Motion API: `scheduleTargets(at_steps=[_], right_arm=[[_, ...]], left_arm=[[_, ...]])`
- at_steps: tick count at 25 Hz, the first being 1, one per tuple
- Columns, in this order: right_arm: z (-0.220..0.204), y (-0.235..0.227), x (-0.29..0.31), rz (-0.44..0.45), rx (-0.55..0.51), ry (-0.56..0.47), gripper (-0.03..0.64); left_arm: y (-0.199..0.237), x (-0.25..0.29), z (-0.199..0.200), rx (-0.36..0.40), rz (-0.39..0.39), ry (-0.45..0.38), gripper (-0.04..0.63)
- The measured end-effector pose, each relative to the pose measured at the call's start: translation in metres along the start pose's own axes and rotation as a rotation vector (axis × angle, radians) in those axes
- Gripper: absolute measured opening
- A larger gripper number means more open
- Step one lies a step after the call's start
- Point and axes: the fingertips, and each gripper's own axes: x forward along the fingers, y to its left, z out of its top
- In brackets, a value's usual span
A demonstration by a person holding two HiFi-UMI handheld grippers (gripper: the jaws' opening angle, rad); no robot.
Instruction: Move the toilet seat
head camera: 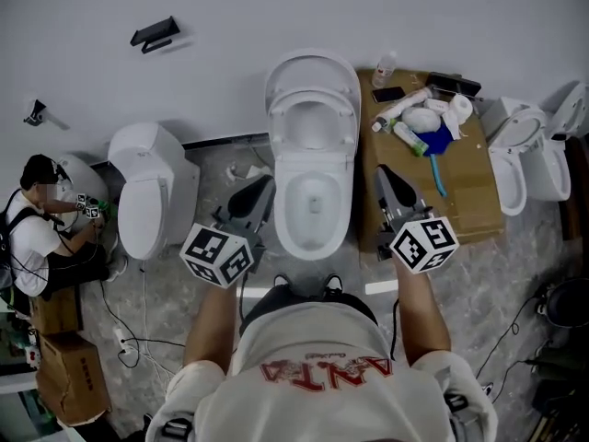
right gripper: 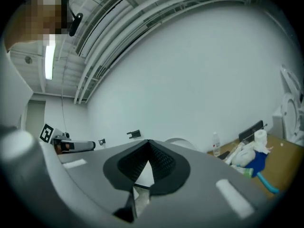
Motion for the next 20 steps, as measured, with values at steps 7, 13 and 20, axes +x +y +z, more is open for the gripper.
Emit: scheduleTargets(at_steps=[7, 13, 20], right_arm=[[0.035, 0.066, -0.017, -0.012, -0.148, -0.062, 0.002], [0.036, 0.112, -0.002, -0.009, -0.201, -0.052, 0.002], [0.032, 0.142, 0.007, -0.018, -0.234, -0.042, 0.002]], left_arm=[[0.008, -0.061, 0.021, -0.001, 0.0, -0.072, 0.017], [0.037, -0.089, 0.032, -0.02, -0.006, -0.113, 0.017], [0.049, -0.101, 0.042, -0.019, -0.045, -0.14, 0.017]])
